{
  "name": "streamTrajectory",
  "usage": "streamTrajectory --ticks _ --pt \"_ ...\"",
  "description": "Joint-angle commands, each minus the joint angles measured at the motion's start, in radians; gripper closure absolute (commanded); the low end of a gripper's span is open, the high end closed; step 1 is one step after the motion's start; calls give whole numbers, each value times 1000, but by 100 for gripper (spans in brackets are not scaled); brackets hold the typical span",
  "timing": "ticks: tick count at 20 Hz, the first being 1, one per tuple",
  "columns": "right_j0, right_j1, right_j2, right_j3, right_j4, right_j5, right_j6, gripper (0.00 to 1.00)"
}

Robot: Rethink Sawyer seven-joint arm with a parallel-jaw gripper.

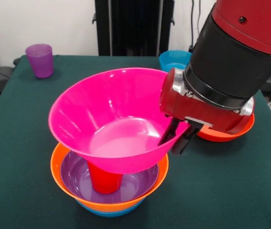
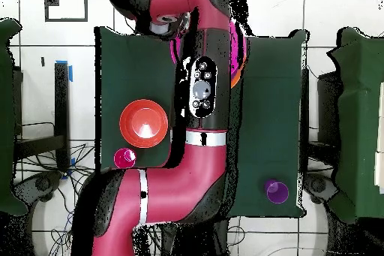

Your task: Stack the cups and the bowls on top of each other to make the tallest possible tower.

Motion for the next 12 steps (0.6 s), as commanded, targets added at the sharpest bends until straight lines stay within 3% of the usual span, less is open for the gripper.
streamTrajectory --ticks 1,12 --pt "-26 -58 194 -6 -229 89 -426 100" --pt "-74 -114 494 31 -605 82 -451 100"
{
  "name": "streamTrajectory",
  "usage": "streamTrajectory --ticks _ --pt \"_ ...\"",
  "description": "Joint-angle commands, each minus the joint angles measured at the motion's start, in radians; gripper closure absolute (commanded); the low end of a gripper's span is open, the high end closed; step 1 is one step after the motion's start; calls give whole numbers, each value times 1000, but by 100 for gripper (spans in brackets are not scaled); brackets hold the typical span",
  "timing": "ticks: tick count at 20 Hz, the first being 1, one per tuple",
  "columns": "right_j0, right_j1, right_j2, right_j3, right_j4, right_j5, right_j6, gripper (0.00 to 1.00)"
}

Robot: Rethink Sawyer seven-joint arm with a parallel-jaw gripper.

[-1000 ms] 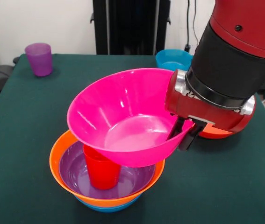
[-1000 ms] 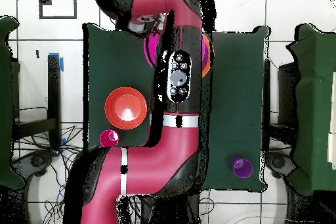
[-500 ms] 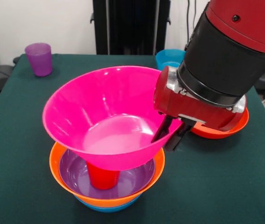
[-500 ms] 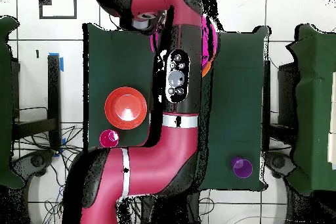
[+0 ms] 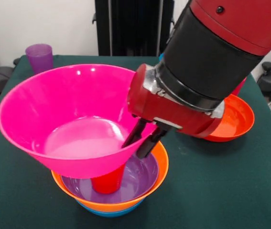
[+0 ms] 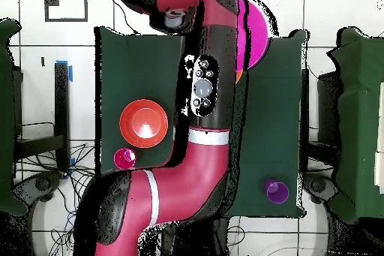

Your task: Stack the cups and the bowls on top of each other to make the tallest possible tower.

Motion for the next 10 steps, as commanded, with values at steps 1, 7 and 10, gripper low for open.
streamTrajectory --ticks 1,7,10 --pt "-45 -51 306 38 -287 81 -306 100" --pt "-70 -46 407 81 -385 75 -241 100" --pt "-77 -37 431 98 -404 65 -197 100"
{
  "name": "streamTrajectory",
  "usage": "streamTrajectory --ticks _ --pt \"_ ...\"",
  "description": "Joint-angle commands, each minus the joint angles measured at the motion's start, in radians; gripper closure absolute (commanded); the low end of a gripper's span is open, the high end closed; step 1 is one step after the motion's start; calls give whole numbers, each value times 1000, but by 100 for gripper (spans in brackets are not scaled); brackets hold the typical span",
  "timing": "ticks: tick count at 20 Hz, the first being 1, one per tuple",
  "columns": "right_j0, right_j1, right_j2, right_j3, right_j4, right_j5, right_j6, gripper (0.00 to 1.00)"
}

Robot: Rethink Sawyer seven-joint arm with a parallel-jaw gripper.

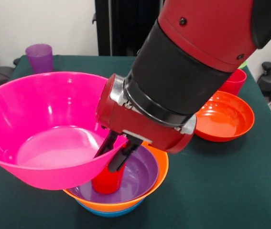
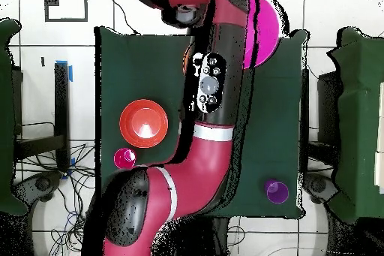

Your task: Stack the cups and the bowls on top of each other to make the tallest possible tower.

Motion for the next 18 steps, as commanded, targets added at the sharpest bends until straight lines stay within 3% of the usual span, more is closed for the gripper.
streamTrajectory --ticks 1,8,18 --pt "-23 -6 189 104 -142 63 -183 100" --pt "-28 0 196 137 -132 58 -127 100" --pt "-39 -5 211 155 -137 50 -149 100"
